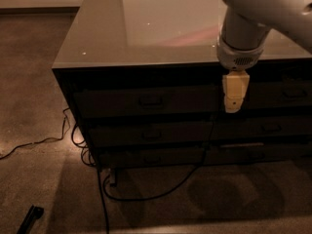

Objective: Open top drawer

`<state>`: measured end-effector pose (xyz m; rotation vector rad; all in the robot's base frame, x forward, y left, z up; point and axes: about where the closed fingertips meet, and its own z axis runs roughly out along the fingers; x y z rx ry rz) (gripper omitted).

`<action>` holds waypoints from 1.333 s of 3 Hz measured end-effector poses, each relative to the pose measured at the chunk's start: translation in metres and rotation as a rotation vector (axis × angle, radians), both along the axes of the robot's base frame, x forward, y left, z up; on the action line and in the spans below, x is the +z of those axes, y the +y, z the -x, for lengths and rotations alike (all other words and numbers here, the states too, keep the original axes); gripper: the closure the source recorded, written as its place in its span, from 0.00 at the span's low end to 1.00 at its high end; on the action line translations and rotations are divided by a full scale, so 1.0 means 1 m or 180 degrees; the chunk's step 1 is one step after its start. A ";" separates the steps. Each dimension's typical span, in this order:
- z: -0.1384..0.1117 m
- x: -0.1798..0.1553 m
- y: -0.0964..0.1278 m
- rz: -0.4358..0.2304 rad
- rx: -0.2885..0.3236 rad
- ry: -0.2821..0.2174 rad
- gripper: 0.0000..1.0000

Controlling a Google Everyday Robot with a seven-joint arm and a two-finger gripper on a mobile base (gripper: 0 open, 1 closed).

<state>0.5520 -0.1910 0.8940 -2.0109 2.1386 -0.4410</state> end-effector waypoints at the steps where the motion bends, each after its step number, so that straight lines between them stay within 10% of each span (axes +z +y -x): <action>1: 0.000 -0.001 0.001 -0.0018 0.0009 0.0012 0.00; 4: -0.051 -0.120 0.004 0.0190 0.0367 0.0593 0.00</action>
Offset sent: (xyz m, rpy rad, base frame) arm 0.0373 -0.0033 -0.0712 0.1286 0.1604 0.1646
